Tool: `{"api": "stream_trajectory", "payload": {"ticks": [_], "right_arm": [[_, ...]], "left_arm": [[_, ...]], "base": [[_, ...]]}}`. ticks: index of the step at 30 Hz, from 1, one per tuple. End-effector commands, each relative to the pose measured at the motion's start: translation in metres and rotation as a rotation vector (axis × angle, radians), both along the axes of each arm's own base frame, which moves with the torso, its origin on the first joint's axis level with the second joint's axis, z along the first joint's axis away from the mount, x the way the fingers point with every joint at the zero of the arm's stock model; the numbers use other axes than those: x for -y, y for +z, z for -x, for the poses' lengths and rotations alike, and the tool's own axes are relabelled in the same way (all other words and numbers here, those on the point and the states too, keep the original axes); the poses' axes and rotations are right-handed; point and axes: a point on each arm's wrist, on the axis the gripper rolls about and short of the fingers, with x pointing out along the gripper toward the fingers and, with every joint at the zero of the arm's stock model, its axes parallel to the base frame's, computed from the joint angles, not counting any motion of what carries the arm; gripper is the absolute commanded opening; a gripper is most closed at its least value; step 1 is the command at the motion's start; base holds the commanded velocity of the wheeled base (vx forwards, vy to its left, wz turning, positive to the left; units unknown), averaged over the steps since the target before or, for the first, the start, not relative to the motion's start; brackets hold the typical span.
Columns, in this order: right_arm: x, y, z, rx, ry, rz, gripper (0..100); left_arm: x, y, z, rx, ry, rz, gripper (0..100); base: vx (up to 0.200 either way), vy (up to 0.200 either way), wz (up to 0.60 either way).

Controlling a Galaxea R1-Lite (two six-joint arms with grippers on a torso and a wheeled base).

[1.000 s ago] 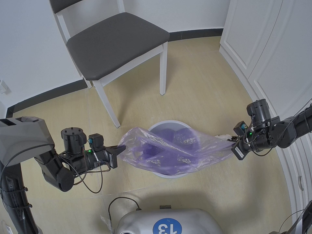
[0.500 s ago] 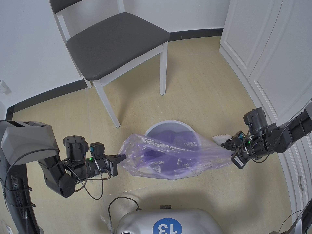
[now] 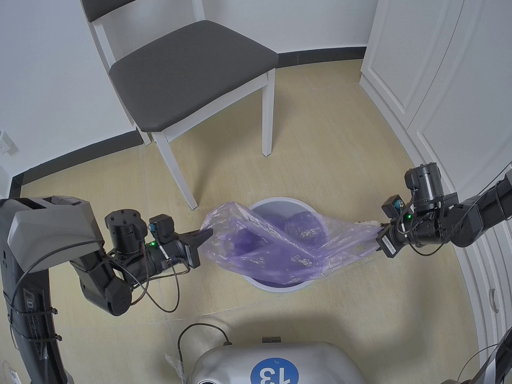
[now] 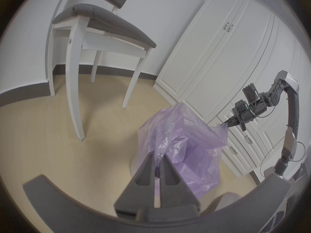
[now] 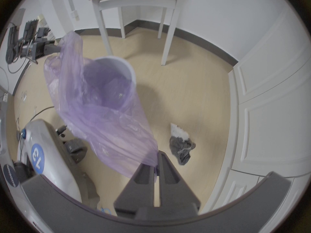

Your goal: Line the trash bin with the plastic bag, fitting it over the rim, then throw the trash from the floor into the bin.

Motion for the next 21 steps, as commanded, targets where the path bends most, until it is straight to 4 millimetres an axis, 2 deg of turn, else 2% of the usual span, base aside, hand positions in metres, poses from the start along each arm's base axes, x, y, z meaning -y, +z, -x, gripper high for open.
{"api": "stream_trajectory", "payload": {"ticks": [1, 5, 7, 10, 14, 16, 20, 21], "right_arm": [[-0.007, 0.001, -0.023, 0.036, -0.015, -0.028, 0], [-0.006, 0.005, -0.027, 0.055, -0.028, -0.041, 0], [-0.004, 0.014, -0.036, 0.093, -0.05, -0.071, 0], [-0.006, 0.014, -0.038, 0.086, -0.07, -0.098, 0], [-0.011, -0.003, -0.023, 0.017, -0.047, -0.075, 0], [-0.015, -0.015, -0.012, -0.031, -0.025, -0.055, 0], [-0.01, -0.015, 0.009, -0.063, 0.023, 0.008, 0], [-0.009, -0.015, 0.009, -0.064, 0.025, 0.012, 0]], "left_arm": [[0.019, -0.008, -0.019, -0.001, -0.014, 0.023, 0], [0.02, -0.004, -0.025, 0.002, -0.013, 0.029, 0], [0.023, 0.002, -0.031, 0.015, -0.011, 0.065, 0], [0.029, 0.002, -0.03, -0.004, -0.02, 0.093, 0], [0.02, -0.012, -0.021, -0.039, -0.004, 0.074, 0], [0.006, -0.017, -0.01, -0.064, 0.018, 0.064, 0], [-0.01, -0.011, 0.015, -0.108, 0.043, 0.044, 0], [-0.011, -0.01, 0.016, -0.108, 0.043, 0.044, 0]], "base": [[0.0, 0.0, 0.0], [0.0, 0.0, 0.0], [0.0, 0.0, 0.0], [0.0, 0.0, 0.0], [0.0, 0.0, 0.0], [0.0, 0.0, 0.0], [0.0, 0.0, 0.0], [0.0, 0.0, 0.0]]}}
